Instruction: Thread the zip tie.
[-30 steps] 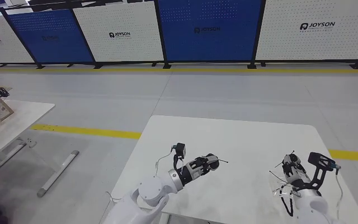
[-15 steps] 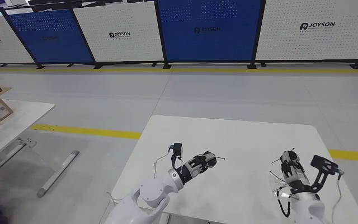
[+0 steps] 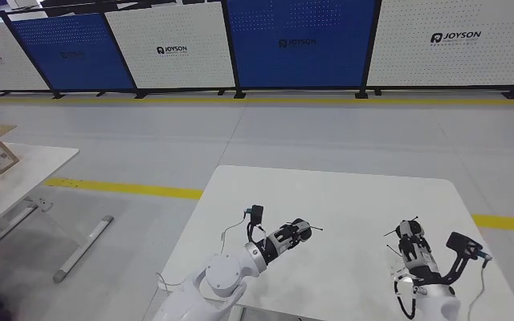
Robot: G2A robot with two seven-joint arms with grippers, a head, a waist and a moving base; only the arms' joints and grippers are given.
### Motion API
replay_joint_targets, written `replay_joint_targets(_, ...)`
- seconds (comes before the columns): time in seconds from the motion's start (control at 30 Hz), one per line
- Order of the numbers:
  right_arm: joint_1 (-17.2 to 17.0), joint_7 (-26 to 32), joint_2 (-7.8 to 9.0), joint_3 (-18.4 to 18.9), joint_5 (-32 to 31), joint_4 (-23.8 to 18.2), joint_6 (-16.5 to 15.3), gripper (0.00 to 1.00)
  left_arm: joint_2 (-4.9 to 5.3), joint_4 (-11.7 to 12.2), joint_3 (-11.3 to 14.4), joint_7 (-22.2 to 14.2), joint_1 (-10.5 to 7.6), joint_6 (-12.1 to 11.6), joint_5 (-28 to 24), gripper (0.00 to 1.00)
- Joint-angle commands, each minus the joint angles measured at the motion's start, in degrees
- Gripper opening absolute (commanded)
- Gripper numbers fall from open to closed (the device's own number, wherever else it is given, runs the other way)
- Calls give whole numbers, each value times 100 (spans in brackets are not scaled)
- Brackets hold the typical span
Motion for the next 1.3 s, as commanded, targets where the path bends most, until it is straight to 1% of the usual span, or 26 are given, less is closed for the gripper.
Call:
replay_joint_targets(0.0, -34, -276, -15, -56, 259, -2, -276, 0, 0, 0, 0, 0, 0, 0, 0, 0)
replay_joint_targets(0.07, -92, -466, -26, -83, 579, 12, -569, 0, 0, 0, 0, 0, 0, 0, 0, 0)
replay_joint_targets(0.1, -141, -590, -33, -146, 754, 36, -836, 0, 0, 0, 0, 0, 0, 0, 0, 0)
replay_joint_targets(0.13, -179, -570, -32, -177, 858, 75, -1003, 0, 0, 0, 0, 0, 0, 0, 0, 0)
replay_joint_targets(0.17, -206, -540, -31, -201, 945, 93, -1094, 0, 0, 0, 0, 0, 0, 0, 0, 0)
replay_joint_targets(0.2, -216, -482, -31, -254, 961, 117, -1110, 0, 0, 0, 0, 0, 0, 0, 0, 0)
replay_joint_targets(0.23, -183, -333, -28, -342, 774, 180, -914, 0, 0, 0, 0, 0, 0, 0, 0, 0)
replay_joint_targets(0.47, -183, -333, -28, -342, 774, 180, -914, 0, 0, 0, 6, 5, -1, 2, 21, 0)
replay_joint_targets(0.6, -183, -333, -28, -342, 774, 180, -914, 0, -17, 6, 183, 117, -35, 53, 404, 0)
replay_joint_targets(0.63, -181, -257, -27, -372, 853, 187, -979, 0, -25, 30, 227, 124, -51, 53, 435, 0)
replay_joint_targets(0.7, -221, -24, -13, -385, 1184, 211, -1275, 0, -49, 115, 330, 171, -98, 33, 478, 0)
replay_joint_targets(0.77, -261, 195, -5, -431, 1513, 273, -1484, 0, -73, 192, 399, 219, -145, -13, 445, 0)
replay_joint_targets(0.8, -266, 225, 0, -409, 1604, 324, -1494, 0, -91, 250, 415, 399, -174, -72, 479, 0)
replay_joint_targets(0.83, -260, 135, -1, -393, 1595, 348, -1453, 0, -108, 274, 455, 502, -175, -124, 479, 0)
replay_joint_targets(0.87, -250, 44, 0, -385, 1522, 365, -1444, 0, -117, 288, 478, 518, -177, -164, 435, 0)
replay_joint_targets(1.17, -236, 39, -4, -409, 1588, 372, -1420, 0, -117, 288, 478, 518, -177, -164, 435, 0)
replay_joint_targets(1.2, -213, -35, -14, -448, 1733, 372, -1418, 0, -117, 288, 478, 518, -177, -164, 435, 0)
replay_joint_targets(1.27, -152, -348, -42, -564, 1854, 445, -1516, 0, -117, 288, 478, 518, -177, -164, 435, 0)
